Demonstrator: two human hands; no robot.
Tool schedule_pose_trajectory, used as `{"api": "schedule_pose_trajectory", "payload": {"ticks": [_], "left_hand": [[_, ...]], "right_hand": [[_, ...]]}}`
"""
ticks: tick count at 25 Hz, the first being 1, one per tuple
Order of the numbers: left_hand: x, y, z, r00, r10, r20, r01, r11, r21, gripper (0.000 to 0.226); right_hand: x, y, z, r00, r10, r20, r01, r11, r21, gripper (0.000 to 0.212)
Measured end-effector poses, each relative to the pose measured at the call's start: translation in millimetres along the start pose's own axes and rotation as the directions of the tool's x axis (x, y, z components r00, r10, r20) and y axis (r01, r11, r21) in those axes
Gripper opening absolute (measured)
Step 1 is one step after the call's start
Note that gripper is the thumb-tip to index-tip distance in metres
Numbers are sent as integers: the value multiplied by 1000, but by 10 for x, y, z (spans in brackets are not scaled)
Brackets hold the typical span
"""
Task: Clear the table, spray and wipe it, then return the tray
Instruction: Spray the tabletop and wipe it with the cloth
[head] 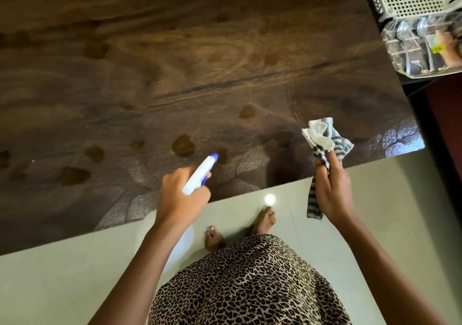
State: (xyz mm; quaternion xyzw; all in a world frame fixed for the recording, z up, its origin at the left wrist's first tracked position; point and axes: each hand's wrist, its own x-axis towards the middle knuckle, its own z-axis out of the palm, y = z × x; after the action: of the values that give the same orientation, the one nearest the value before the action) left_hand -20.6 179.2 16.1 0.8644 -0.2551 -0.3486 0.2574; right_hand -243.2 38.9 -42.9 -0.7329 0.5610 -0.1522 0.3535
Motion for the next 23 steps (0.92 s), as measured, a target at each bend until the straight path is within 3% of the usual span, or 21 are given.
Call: {"api": "schedule_pose_trajectory", "payload": {"ticks": [4,8,15,23], "left_hand": [[243,196,60,998,34,-48,-33,999,8,19],[314,228,108,993,32,-116,-27,999,47,33],[323,151,104,990,46,-130,-38,997,66,14],[397,330,-102,982,99,-158,-112,991,-74,17]], "right_hand": [[15,-75,26,1000,2,-5,-2,999,33,46],[44,-130,29,1000,3,-28,-2,998,66,45],[114,-144,71,999,25,-31,-23,996,83,43],[280,-151,134,999,27,-21,-26,999,39,47]]}}
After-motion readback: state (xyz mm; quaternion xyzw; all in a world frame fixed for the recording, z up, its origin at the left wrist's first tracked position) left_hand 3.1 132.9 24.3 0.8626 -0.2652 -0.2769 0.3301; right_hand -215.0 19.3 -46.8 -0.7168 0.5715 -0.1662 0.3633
